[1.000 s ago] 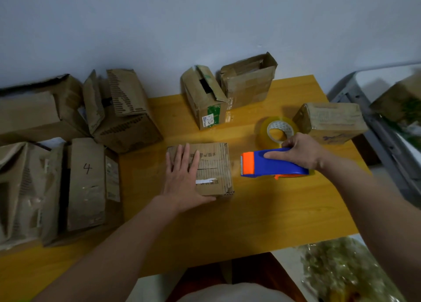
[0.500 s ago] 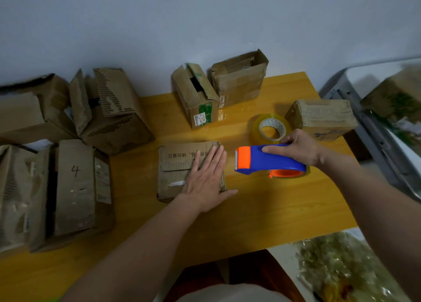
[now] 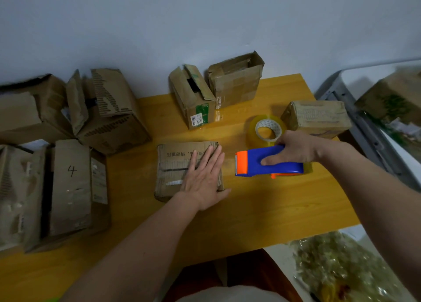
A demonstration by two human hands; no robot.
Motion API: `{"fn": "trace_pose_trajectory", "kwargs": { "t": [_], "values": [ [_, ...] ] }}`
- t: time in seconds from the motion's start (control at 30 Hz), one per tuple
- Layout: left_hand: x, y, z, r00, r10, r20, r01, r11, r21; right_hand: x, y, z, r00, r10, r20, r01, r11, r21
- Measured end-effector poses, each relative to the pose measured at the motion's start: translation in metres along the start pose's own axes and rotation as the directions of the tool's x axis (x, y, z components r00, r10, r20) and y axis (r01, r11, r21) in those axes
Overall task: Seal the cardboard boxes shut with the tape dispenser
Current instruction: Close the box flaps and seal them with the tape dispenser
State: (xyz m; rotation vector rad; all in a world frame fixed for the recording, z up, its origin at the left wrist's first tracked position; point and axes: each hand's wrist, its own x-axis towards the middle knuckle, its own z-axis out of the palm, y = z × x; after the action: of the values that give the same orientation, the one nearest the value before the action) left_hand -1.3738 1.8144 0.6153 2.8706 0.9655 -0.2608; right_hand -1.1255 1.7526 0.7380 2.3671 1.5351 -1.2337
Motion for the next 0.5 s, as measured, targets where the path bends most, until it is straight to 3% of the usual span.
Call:
{"fn": "trace_pose_trajectory", "kwargs": {
  "t": [0.2,0.33,0.4,0.5],
  "values": [
    [0.000,0.002,0.001,1.000,-0.010,0.013,0.010,1.000,0.022,0.004,-0.049,0.017,0.990,0.084,-0.113,-0.122,0.914,-0.387],
    [-0.001,0.001,0.002,0.999,-0.041,0.021,0.041,0.999,0.011,0.008,-0.058,0.047,0.948,-0.056,-0.313,-0.172,0.737,-0.653],
    [-0.003,-0.001,0.001,0.998,-0.063,0.029,0.064,0.998,-0.008,0.003,-0.044,0.055,0.936,-0.022,-0.352,-0.220,0.744,-0.631],
    [-0.002,0.000,-0.002,0.997,-0.068,0.041,0.069,0.997,-0.021,0.002,-0.029,0.073,0.861,0.000,-0.509,-0.261,0.858,-0.442]
  ]
}}
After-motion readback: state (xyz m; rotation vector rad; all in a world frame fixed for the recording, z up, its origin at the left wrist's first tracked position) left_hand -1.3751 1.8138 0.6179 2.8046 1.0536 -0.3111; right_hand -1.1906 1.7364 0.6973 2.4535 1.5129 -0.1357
